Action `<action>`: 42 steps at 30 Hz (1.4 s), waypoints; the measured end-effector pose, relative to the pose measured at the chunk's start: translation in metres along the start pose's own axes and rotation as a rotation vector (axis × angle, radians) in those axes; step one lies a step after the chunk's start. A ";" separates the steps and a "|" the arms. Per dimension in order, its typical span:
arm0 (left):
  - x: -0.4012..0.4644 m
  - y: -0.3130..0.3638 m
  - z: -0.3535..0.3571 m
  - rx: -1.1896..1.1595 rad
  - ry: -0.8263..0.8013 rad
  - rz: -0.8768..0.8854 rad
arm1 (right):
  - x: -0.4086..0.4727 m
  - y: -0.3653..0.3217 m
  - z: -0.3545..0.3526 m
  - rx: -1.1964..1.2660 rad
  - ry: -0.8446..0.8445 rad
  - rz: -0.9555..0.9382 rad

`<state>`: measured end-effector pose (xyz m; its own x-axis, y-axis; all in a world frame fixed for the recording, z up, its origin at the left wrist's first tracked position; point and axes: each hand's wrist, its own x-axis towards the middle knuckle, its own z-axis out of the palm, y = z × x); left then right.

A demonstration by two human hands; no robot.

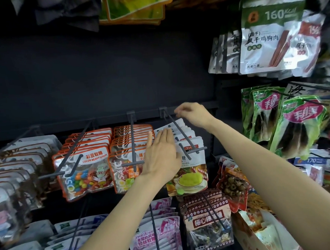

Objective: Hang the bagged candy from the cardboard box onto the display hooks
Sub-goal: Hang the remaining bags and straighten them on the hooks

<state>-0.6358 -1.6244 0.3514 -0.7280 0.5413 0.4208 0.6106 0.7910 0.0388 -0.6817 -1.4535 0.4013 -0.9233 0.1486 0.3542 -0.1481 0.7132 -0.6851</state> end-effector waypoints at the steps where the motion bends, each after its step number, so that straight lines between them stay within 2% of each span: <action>1: 0.002 0.000 0.000 -0.024 0.010 -0.005 | 0.006 -0.005 0.002 0.041 0.025 0.034; 4: 0.009 0.002 0.001 -0.018 -0.025 0.012 | 0.029 -0.019 0.013 -0.127 -0.056 0.102; 7: 0.015 0.002 0.003 0.055 -0.046 0.035 | 0.046 -0.030 0.027 -0.299 -0.161 0.086; 13: 0.020 0.000 0.008 0.168 -0.026 0.069 | 0.066 -0.040 0.043 -0.757 -0.145 0.036; 22: 0.023 0.000 0.009 0.176 -0.010 0.086 | 0.065 -0.045 0.049 -0.858 -0.176 0.035; 24: 0.025 0.003 0.010 0.179 0.000 0.105 | 0.063 -0.041 0.047 -0.901 -0.134 0.055; 27: 0.027 0.007 0.013 0.184 -0.015 0.126 | 0.063 -0.031 0.042 -0.875 -0.086 0.059; 33: 0.029 0.005 0.016 0.146 -0.038 0.102 | 0.068 -0.030 0.028 -0.708 -0.131 0.110; 37: 0.021 0.008 0.013 0.126 -0.002 0.093 | 0.056 -0.020 0.015 -0.364 -0.205 0.150; 40: 0.016 0.012 0.015 0.110 -0.002 0.102 | 0.036 0.007 0.002 -0.266 0.049 0.059; 41: 0.014 0.013 0.015 0.096 -0.011 0.108 | 0.029 0.016 -0.001 -0.289 0.100 0.034; 42: 0.014 0.014 0.015 0.072 -0.025 0.114 | 0.023 0.023 -0.002 -0.320 0.082 0.005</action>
<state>-0.6422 -1.6018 0.3438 -0.6632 0.6349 0.3963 0.6662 0.7421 -0.0739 -0.7062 -1.4324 0.3946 -0.8901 0.1985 0.4102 -0.0125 0.8892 -0.4574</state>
